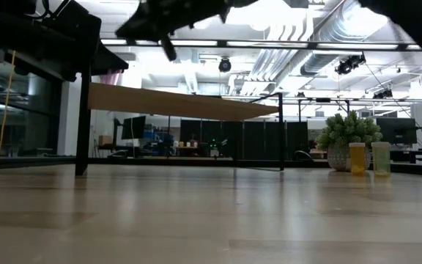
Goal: Pick and place medicine bottles onto shelf by color
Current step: Put the pink pill bottle on the shelf aligned with the other pink pill bottles
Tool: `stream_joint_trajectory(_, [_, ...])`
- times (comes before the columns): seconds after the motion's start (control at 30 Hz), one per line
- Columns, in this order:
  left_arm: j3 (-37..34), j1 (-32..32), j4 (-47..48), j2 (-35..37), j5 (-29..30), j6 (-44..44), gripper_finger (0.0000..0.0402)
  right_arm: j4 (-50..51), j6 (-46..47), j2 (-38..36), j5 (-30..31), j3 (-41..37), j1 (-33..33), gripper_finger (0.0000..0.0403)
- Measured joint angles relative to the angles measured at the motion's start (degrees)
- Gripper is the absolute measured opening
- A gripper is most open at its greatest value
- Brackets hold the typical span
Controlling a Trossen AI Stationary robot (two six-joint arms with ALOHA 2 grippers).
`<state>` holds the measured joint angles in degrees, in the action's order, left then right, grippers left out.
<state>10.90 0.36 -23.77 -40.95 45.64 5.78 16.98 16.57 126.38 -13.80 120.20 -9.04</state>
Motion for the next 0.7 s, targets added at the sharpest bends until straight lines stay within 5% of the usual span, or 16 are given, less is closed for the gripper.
stream_joint_trajectory(0.23, [0.0,-0.01,-0.02,-0.02,-0.01,0.0,0.0105,4.5,0.54,6.34,-0.16,10.27,-0.98,0.0002])
stream_joint_trajectory(0.7, [0.0,-0.02,-0.04,-0.02,0.01,0.02,0.0105,9.86,-1.12,7.2,0.98,11.0,-0.96,0.0])
